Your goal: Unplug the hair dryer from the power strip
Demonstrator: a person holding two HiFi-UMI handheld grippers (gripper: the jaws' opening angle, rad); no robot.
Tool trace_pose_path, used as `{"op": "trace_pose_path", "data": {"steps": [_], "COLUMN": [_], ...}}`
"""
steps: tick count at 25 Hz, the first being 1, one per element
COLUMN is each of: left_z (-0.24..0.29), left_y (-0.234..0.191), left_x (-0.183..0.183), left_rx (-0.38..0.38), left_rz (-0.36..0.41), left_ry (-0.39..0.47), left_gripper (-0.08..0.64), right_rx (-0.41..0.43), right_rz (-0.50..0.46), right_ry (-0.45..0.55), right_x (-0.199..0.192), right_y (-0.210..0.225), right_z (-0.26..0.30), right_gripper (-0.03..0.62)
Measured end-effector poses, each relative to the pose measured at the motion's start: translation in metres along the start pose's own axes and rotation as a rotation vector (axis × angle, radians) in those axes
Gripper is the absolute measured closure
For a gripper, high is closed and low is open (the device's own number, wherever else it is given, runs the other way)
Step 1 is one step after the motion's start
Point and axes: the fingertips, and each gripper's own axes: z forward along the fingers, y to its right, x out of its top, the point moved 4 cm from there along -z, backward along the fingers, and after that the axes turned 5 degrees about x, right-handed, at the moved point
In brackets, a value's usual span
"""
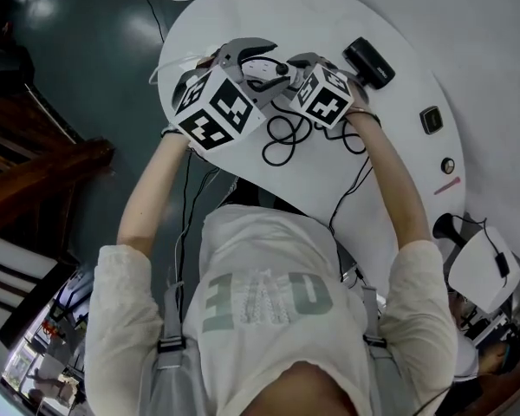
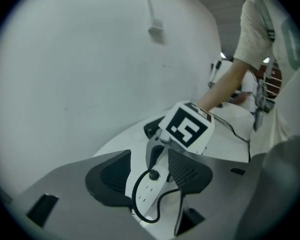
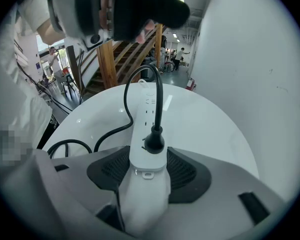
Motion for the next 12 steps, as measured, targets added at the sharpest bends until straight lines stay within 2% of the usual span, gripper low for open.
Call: {"op": "trace_pose_path", "data": {"steps": [2,4,8,10,12], "left_z": [0.014,0.023,0.044,0.055,0.063], "left_y": [-0.001,-0.005,-0.008,-0.007,-0.004], "left_x": [-0.009,-0.017,-0.027,-0.034,-0.04], "left_rx": [-0.103,-0.181,-0.306,-0.33,-0.344], "left_rz": [0.113,0.171,0.177,0.19,0.205], "left_ry": [-0.075,-0.134,-0.225,-0.263,-0.286], "left_gripper": [0.322,0.322,0.324,0.326,0.377], "right_rx": [0.001,0.002,0.0,0.002,0.005], "right_rz": [0.002,0.001,0.003,0.005,0.004], "right_ry": [-0.001,0.0,0.003,0.005,0.008], "right_x": [0.0,0.002,0.003,0.003,0.003], "right_y": [-0.001,-0.001,-0.001,-0.001,-0.001], "right_z": [0.0,0.001,0.0,0.0,0.001], "right_gripper": [0.351,0.351,0.351,0.351,0.351]}}
